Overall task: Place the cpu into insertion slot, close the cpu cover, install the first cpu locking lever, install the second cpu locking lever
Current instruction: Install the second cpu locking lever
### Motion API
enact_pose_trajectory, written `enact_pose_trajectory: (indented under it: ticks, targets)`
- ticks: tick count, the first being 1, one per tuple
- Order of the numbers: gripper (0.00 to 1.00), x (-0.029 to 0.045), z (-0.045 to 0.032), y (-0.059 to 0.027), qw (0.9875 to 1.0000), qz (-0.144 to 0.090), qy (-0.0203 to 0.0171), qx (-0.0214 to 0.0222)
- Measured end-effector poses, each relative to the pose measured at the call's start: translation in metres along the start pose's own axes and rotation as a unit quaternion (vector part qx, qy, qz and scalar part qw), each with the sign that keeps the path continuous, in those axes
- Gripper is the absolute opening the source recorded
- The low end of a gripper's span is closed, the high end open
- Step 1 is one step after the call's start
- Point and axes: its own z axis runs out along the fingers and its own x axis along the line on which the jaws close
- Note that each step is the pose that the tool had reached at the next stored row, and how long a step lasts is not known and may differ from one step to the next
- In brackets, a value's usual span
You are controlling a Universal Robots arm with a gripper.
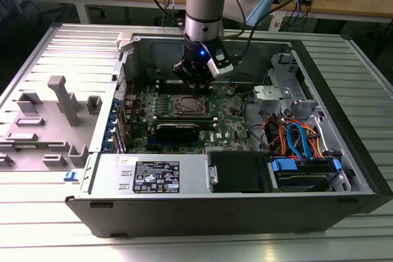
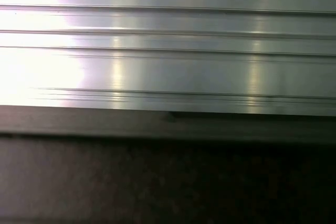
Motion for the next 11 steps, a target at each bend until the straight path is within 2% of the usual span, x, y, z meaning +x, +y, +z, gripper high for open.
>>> enact_pose_trajectory:
  ticks: [9, 11]
  targets:
    - [0.11, 0.0000, 0.0000, -0.0009, 1.0000, 0.000, 0.0000, 0.0000]
    - [0.11, 0.0001, 0.0000, -0.0045, 1.0000, 0.000, 0.0000, 0.0000]
